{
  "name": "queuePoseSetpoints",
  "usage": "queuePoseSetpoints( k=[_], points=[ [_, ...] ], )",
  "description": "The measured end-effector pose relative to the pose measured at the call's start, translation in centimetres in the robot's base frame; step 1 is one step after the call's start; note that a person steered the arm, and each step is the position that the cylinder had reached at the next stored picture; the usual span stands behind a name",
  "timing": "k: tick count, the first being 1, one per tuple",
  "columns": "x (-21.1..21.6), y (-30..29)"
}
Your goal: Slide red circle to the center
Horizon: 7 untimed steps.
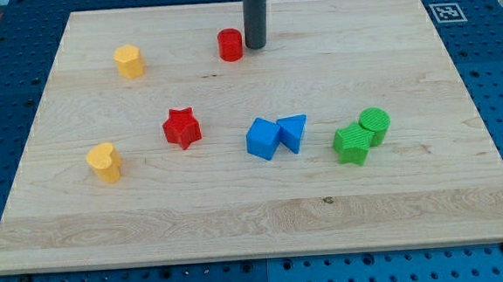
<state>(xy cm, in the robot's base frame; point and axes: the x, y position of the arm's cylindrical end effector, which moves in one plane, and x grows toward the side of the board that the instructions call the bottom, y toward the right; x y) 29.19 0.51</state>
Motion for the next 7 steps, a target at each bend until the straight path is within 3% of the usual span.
queuePoseSetpoints(
  k=[2,7],
  points=[
    [-1.9,-2.9],
    [2.7,-5.4]
  ],
)
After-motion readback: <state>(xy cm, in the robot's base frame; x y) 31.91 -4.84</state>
